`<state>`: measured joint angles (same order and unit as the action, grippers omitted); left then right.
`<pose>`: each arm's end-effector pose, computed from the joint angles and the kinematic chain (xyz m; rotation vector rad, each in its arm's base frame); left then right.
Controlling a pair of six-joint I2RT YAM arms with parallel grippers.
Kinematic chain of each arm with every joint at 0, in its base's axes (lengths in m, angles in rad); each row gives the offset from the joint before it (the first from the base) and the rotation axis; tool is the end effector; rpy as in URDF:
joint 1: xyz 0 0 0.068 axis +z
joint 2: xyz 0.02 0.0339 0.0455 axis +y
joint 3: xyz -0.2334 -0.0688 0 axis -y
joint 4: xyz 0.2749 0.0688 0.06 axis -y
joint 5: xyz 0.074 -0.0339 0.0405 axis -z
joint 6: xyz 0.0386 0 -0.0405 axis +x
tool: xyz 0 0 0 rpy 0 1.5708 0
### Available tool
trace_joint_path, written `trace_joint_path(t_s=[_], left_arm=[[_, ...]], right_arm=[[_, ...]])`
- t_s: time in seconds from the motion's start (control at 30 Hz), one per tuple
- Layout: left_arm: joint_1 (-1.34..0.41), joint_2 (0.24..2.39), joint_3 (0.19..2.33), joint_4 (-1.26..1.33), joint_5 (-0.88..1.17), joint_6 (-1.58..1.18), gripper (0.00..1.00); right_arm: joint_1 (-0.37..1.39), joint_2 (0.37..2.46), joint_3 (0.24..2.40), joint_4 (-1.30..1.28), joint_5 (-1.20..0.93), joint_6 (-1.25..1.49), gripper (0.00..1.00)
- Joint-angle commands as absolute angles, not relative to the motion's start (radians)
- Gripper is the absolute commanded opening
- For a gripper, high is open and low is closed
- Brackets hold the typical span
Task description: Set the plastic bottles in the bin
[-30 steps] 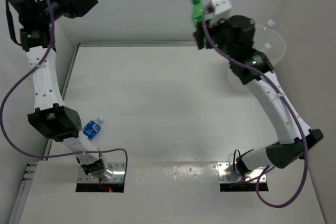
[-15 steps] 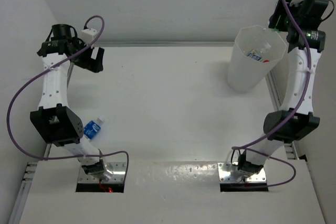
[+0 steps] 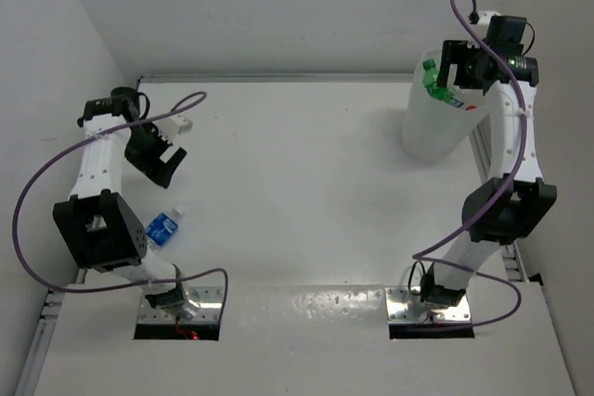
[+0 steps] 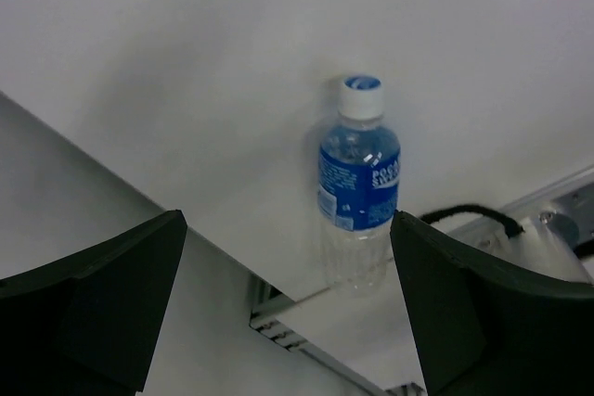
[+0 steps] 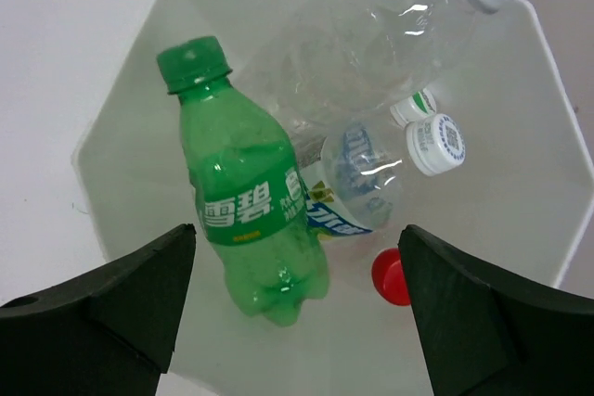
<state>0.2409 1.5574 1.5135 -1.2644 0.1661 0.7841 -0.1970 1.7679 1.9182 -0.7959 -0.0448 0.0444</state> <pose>0.3154 0.0709 0.2865 0.7898 2.7200 -0.0221 0.4107 -0.0802 0.3751 0.2422 2.2026 -0.0347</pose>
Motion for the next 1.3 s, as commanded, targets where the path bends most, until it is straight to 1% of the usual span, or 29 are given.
trace_joint_path(t_s=[0.0,0.03,0.27,0.4,0.67,0.8,0.9,0.97,1.0,1.07,1.1,1.13,1.17,1.2,1.27], left_arm=[[0.239,1.497,1.425,-1.296,0.104,0.853,1.0],[0.239,1.497,1.405,-1.296,0.104,0.853,1.0],[0.23,1.488,1.226,-1.178,-0.026,0.764,1.0],[0.207,1.5,1.117,-1.158,-0.077,0.742,1.0],[0.196,1.588,1.006,-1.074,-0.121,0.71,1.0],[0.196,1.655,0.943,-0.965,-0.158,0.698,1.0],[0.196,1.719,0.934,-0.943,-0.173,0.689,1.0],[0.196,1.741,0.966,-0.943,-0.14,0.68,1.0],[0.196,1.741,0.982,-0.96,-0.124,0.68,0.96],[0.187,1.741,1.052,-0.997,-0.056,0.69,0.78],[0.178,1.752,1.086,-1.023,-0.023,0.69,0.56],[0.178,1.752,1.123,-1.064,0.004,0.69,0.46],[0.178,1.752,1.208,-1.083,0.058,0.677,0.37],[0.166,1.752,1.263,-1.109,0.092,0.676,0.3],[0.14,1.781,1.401,-1.218,0.177,0.658,0.3]], right_arm=[[-0.186,1.675,1.911,-0.741,-0.015,0.044,0.89],[-0.175,1.669,1.917,-0.739,-0.017,0.037,0.9],[-0.124,1.608,1.927,-0.735,-0.034,0.032,0.9],[-0.106,1.598,1.936,-0.735,-0.035,0.041,0.93],[-0.084,1.595,1.95,-0.735,-0.032,0.046,0.95],[-0.078,1.589,1.947,-0.738,-0.034,0.043,0.95],[-0.072,1.582,1.947,-0.732,-0.035,0.029,0.95],[-0.071,1.571,1.945,-0.735,-0.032,0.023,0.95],[-0.068,1.569,1.945,-0.738,-0.037,0.014,0.95],[-0.055,1.553,1.941,-0.736,-0.037,0.014,0.95],[-0.052,1.545,1.933,-0.729,-0.04,0.009,0.95],[-0.035,1.537,1.925,-0.721,-0.046,0.011,0.95],[-0.028,1.528,1.922,-0.712,-0.058,0.008,0.95],[-0.019,1.514,1.921,-0.709,-0.077,0.011,0.95],[0.044,1.5,1.927,-0.715,-0.109,0.008,0.95]])
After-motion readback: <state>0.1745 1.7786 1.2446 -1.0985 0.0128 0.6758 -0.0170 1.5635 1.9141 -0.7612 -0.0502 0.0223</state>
